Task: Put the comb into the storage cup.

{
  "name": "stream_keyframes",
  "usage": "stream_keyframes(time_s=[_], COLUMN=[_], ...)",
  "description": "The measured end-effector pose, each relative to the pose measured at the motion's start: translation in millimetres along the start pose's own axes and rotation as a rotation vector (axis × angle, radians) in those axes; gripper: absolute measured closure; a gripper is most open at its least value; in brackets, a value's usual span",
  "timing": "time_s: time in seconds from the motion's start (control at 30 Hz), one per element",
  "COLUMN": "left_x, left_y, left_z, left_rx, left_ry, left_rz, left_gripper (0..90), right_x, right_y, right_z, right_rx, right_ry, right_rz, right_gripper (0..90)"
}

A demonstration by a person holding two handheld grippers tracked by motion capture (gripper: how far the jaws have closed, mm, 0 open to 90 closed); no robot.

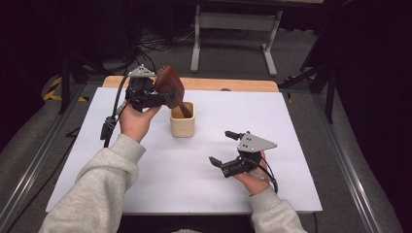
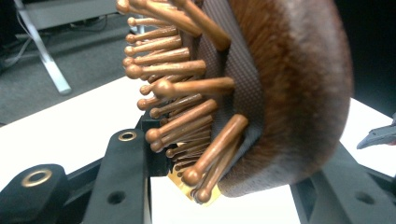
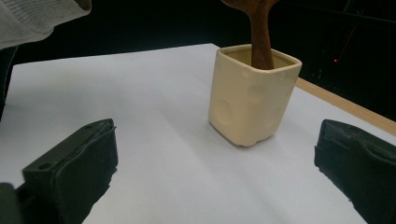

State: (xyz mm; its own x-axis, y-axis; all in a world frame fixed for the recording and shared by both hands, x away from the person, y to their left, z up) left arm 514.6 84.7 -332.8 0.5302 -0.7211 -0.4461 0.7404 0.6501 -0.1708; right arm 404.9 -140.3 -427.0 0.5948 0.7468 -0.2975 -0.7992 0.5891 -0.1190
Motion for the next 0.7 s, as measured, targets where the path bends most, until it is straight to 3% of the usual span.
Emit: stream_keyframes(time_s=[0.7], left_x=[23.2], left_y=[5.4], left_z=[-17.8], left_rx=[-0.057], left_ry=[0.073], left_rz=[-0.027], left_gripper=[54.0], right_x=[0.1], right_y=[0.7], right_z=[-0.3], right_rx=[0.002], right_ry=[0.002], right_rz=[0.005], right_gripper=[0.4])
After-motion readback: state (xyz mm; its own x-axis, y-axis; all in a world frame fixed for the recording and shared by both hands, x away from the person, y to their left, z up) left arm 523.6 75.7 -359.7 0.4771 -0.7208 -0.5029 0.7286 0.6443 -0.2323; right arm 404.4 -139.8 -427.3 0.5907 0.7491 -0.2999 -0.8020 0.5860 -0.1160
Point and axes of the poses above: each handheld gripper's, and its own axes: x roughly forward along the jaws, z roughly out of its top, y roughly to its left, the point moved 7 cm from there along x, roughly forward along the jaws, and after that the axes turned 4 degrees about -z, right-handed, at the moved point
